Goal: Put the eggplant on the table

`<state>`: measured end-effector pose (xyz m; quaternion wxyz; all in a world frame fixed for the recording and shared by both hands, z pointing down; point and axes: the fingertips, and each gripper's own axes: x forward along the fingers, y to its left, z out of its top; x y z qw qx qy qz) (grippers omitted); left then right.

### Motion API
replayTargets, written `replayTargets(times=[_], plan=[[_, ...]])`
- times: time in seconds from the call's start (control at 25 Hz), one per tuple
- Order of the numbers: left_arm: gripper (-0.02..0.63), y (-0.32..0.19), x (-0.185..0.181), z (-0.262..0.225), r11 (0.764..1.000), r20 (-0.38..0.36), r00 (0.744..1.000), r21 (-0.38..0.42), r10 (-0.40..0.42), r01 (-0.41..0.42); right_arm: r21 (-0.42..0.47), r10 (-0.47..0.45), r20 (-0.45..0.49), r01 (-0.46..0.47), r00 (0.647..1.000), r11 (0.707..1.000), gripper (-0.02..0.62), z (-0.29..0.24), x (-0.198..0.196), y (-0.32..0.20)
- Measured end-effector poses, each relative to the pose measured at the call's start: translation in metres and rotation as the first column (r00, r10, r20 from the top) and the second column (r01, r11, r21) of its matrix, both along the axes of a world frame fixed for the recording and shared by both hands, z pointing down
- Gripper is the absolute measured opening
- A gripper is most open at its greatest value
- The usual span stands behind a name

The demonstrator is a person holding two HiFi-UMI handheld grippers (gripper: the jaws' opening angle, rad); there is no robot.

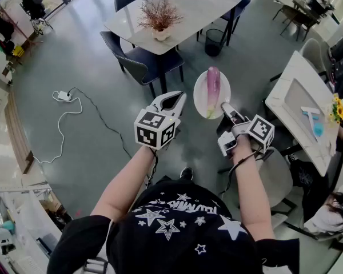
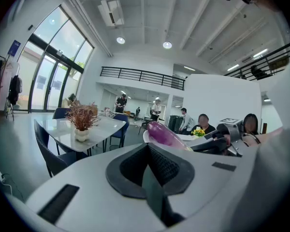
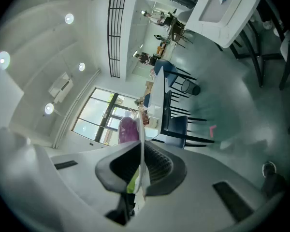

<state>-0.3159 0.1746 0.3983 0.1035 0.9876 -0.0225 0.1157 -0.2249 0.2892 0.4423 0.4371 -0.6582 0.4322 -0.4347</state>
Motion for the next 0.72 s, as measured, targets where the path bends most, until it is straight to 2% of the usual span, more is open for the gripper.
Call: replayTargets(times=[0.24,0.72], plan=[[0.008,0.0013,-0.0008,0.0035,1.000,-0.004,1.000,0.030,-0.009,0.009,-0.004,-0.010,0.017,0.011,1.000,1.000,0.021,0.0038,0.0002,-0.0031],[0.008,0.0013,0.0005,0.0003,1.000,-0.019,1.000,0.023,-0.020,0.020,-0.015,-0.042,-0.017,0.042,0.999,0.999,0.021,0.0021,-0.0006,-0.0082]])
